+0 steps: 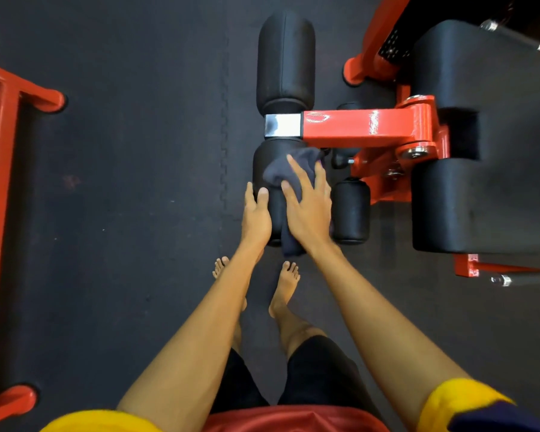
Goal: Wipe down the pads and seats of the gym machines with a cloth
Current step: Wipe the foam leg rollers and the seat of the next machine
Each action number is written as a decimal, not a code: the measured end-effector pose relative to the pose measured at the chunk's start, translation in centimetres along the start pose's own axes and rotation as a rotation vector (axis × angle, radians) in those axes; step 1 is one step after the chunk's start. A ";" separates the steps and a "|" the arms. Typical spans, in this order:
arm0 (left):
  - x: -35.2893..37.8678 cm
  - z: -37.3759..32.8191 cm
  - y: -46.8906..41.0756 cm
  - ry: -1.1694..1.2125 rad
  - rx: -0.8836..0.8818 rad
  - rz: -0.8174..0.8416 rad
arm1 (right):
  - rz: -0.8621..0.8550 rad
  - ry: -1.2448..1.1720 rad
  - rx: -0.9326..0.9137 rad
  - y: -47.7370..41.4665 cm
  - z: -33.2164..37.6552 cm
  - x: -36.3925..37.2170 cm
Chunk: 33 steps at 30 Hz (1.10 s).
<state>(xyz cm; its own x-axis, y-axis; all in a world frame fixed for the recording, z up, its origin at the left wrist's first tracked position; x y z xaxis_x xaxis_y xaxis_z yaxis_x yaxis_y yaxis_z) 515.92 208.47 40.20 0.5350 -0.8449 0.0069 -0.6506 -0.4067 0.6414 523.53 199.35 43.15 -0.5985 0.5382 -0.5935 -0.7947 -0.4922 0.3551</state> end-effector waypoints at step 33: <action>4.9 10.7 6.2 -0.112 -0.302 0.088 | -0.004 -0.302 0.323 9.9 -10.0 -2.7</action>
<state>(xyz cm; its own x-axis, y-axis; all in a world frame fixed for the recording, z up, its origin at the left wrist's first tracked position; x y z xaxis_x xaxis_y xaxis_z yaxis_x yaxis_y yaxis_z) 508.75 198.04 36.04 0.4099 -0.9121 -0.0010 -0.4941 -0.2230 0.8403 518.31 186.23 41.03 -0.5600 0.7392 -0.3742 -0.7591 -0.2768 0.5892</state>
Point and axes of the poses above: each hand's wrist, its own y-axis away from the middle knuckle, its own x-axis out of the palm, z = x × y, the point moved 3 cm from there along -y, towards the middle knuckle, and after that the axes turned 11 degrees about z, right-handed, at the moved point
